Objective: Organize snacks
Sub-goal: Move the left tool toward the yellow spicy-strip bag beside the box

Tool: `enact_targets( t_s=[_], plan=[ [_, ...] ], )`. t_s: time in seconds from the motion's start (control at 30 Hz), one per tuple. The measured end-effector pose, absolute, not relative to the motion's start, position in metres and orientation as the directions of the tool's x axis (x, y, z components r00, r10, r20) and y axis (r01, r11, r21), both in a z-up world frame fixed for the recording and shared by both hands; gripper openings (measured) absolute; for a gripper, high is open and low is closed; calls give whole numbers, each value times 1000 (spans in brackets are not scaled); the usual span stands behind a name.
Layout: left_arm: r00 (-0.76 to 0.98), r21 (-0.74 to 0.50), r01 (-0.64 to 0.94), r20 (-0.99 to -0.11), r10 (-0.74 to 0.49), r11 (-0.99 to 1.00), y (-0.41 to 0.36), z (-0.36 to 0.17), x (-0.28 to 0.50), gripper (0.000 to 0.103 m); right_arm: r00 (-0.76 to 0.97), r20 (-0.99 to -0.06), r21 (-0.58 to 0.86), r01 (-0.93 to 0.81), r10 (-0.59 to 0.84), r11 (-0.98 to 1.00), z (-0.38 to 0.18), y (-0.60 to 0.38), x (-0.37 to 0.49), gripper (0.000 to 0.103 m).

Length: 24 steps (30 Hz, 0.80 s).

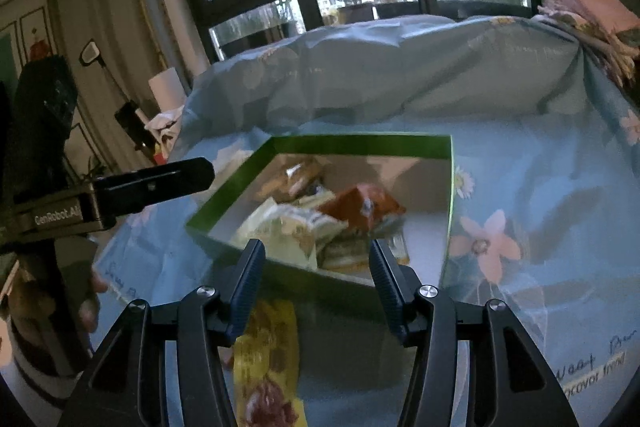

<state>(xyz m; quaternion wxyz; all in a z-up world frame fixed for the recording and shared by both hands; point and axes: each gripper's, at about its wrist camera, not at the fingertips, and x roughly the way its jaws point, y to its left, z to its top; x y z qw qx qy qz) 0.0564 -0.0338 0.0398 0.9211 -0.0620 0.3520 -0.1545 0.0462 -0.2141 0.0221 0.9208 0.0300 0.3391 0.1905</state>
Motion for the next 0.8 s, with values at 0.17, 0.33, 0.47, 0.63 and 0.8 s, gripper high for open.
enact_targets(
  t_s=[0.17, 0.33, 0.47, 0.63, 0.8],
  plan=[
    [680, -239, 223, -657, -326, 945, -29, 27, 42, 103, 685, -620, 202, -332, 382, 922, 19, -221, 31, 55],
    [645, -283, 193, -685, -339, 940, -16, 14, 33, 103, 668, -634, 214, -334, 391, 918, 13, -226, 15, 55],
    [587, -331, 175, -721, -368, 927, -6, 1, 29, 103, 645, -653, 220, -338, 396, 915, 4, -229, 8, 55],
    [492, -429, 223, -725, -481, 875, -8, -14, 20, 103, 604, -688, 233, -341, 402, 911, -11, -230, 2, 55],
    [332, -584, 257, -695, -638, 770, -19, -34, 9, 103, 553, -716, 258, -358, 426, 897, -24, -232, -10, 55]
  ],
)
